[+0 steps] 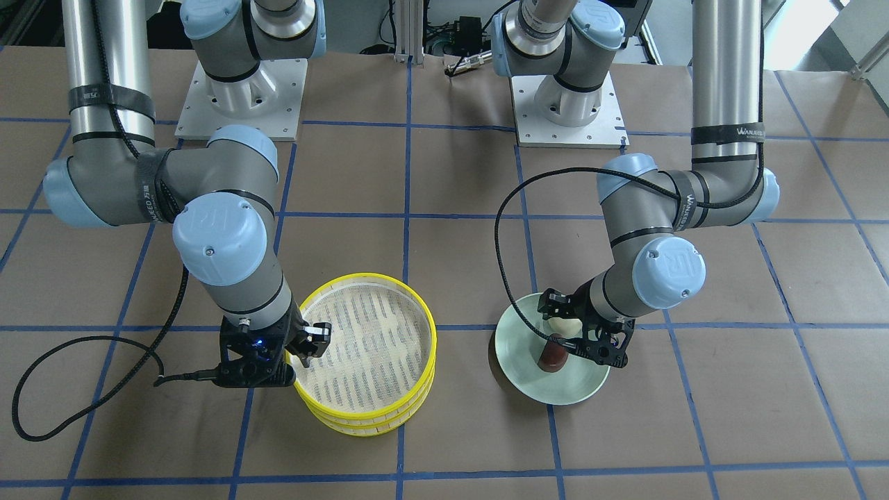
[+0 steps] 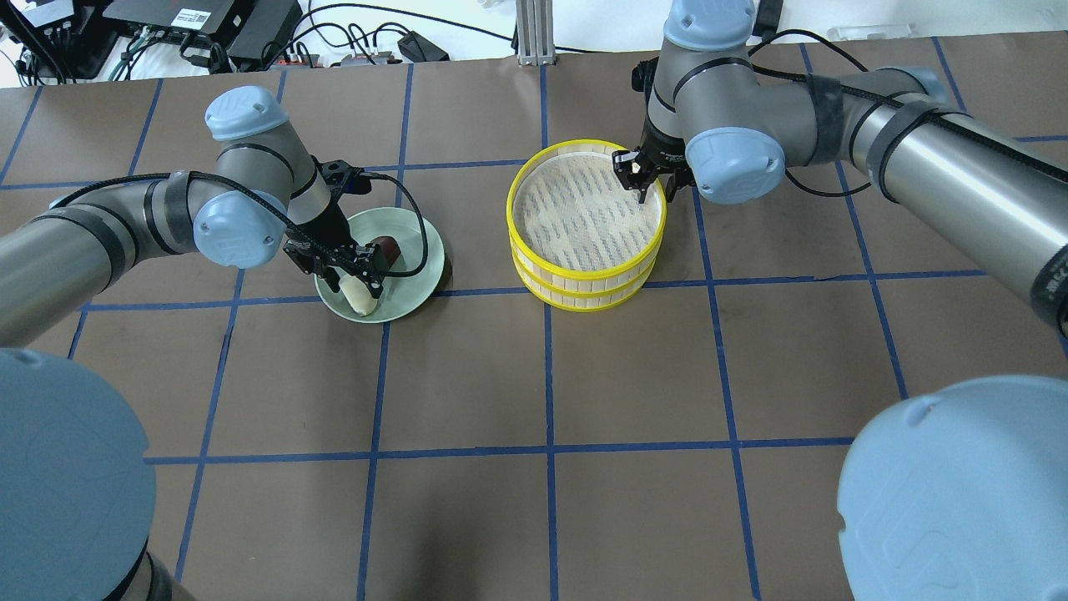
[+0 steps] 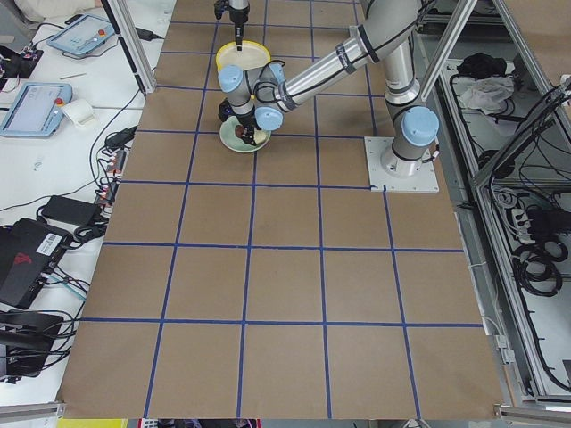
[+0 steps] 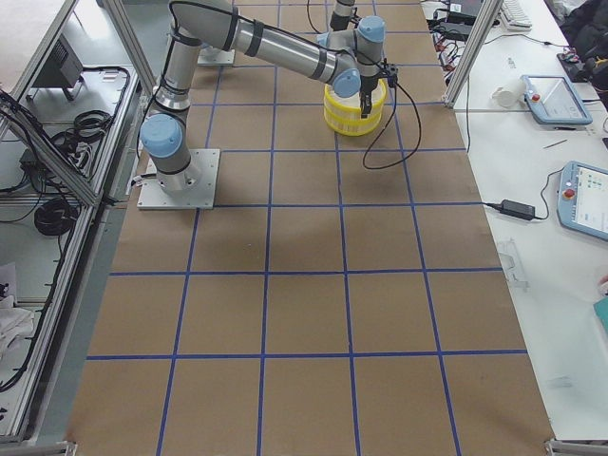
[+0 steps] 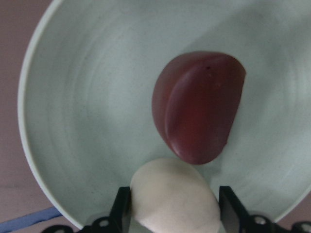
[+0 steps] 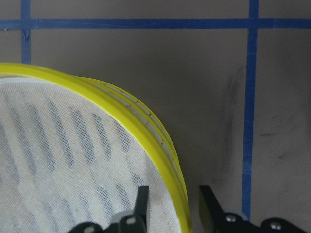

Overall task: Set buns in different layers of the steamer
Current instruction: 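Grasp the white bun with the left gripper while the right lifts the top tier, then place the white bun into the lower steamer tier with the left gripper, then restack the top tier with the right gripper while the left reaches the red bun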

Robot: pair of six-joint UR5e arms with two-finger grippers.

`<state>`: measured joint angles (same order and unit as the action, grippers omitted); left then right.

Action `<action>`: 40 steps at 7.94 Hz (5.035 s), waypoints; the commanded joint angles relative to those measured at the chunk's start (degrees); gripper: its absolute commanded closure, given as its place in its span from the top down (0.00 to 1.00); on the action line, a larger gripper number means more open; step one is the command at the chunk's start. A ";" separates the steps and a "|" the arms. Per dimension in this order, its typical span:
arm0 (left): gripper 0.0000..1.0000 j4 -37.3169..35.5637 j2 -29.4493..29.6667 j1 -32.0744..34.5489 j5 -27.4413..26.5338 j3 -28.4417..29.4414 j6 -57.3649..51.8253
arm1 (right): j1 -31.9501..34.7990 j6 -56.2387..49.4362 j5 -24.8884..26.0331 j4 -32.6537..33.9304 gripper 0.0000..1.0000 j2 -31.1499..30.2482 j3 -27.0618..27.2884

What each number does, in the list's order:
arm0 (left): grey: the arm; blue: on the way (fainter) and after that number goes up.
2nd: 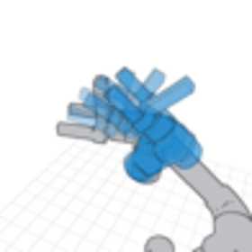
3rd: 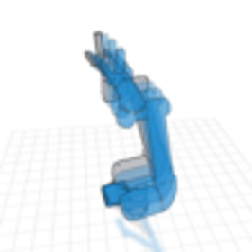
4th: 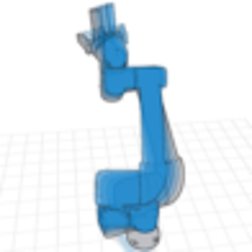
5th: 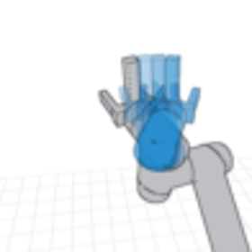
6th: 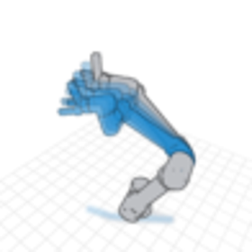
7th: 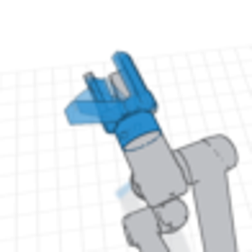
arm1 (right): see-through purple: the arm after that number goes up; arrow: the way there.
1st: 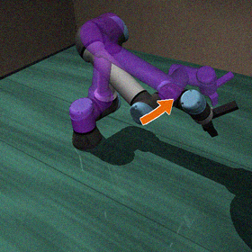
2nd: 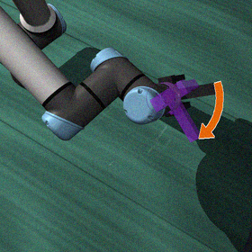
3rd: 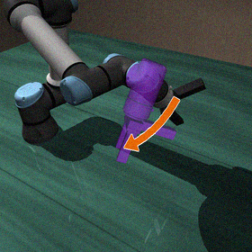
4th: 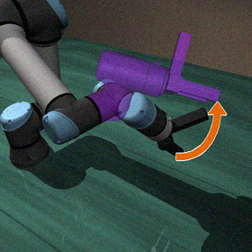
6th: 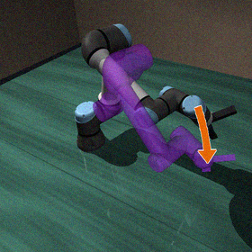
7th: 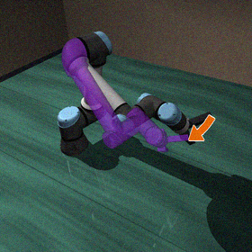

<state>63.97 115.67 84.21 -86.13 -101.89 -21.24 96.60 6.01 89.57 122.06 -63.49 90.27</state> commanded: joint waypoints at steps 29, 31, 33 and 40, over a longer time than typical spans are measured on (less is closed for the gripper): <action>1.00 -22.57 6.50 22.14 12.83 14.27 22.90 | -20.84 -29.21 5.45 -22.21 0.00 -12.18 -5.10; 1.00 -17.34 2.92 22.05 12.13 14.53 22.48 | -20.84 -29.13 5.36 -22.21 0.00 -12.18 -5.10; 1.00 -5.14 -3.32 20.05 3.31 14.53 20.99 | -20.06 -27.12 5.27 -21.60 0.00 -13.14 -5.27; 1.00 5.12 -4.93 3.51 -5.90 8.31 -0.46 | -1.72 1.17 1.84 -8.80 0.00 -5.78 -5.27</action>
<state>69.24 110.50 90.10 -89.76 -90.54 -16.28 88.95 0.38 91.95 107.77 -72.51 85.06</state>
